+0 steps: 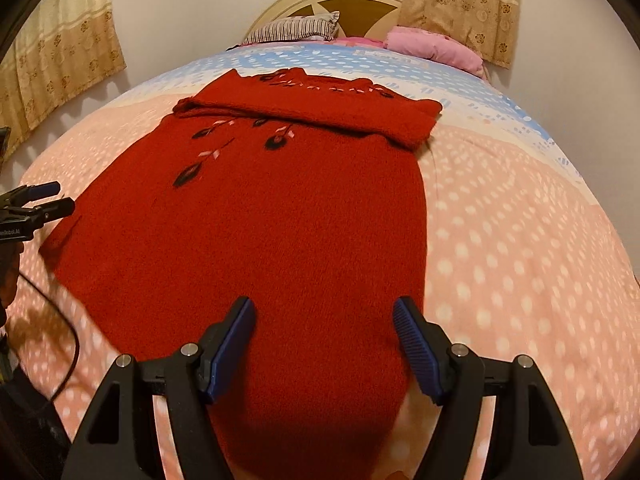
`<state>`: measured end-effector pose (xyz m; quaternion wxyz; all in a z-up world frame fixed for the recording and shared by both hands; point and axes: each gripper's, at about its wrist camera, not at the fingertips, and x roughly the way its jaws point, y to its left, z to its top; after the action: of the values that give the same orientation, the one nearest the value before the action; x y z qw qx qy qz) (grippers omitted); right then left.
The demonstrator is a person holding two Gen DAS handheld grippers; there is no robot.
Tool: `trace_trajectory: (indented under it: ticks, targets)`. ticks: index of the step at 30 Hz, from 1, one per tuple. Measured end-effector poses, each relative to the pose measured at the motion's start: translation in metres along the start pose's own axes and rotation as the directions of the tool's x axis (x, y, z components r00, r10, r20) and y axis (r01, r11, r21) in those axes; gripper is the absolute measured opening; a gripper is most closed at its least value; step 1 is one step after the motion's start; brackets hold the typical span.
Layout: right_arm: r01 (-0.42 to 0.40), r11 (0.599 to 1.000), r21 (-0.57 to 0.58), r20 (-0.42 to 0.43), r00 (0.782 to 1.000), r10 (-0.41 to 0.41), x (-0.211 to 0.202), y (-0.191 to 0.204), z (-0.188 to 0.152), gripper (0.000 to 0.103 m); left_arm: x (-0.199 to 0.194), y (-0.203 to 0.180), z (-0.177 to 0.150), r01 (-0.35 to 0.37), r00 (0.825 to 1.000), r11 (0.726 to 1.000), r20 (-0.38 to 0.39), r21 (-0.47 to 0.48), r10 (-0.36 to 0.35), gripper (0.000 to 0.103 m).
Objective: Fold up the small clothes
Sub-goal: 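Move the left tool to the cardigan hem and grasp it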
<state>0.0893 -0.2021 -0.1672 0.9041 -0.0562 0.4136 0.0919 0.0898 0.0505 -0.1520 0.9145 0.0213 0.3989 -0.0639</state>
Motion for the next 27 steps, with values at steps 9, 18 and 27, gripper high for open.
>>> trace_trajectory:
  ticks: [9,18,27]
  targets:
    - [-0.002,0.999,0.040,0.006,1.000,0.002,-0.018,-0.003,-0.032,0.082,-0.013,0.002,-0.024,0.081,0.996,0.995,-0.029,-0.055,-0.083,0.089]
    - [-0.037,0.994,0.107,0.058,0.998,0.031,-0.028,-0.011,-0.045,0.082,-0.023,-0.004,-0.038,0.206,0.976,0.966,-0.040,-0.157,-0.214,0.055]
    - [-0.150,0.972,0.180,0.060,0.988,0.141,-0.039,-0.019,-0.051,0.078,-0.024,0.002,-0.039,0.224,0.971,0.957,-0.042,-0.183,-0.235,0.017]
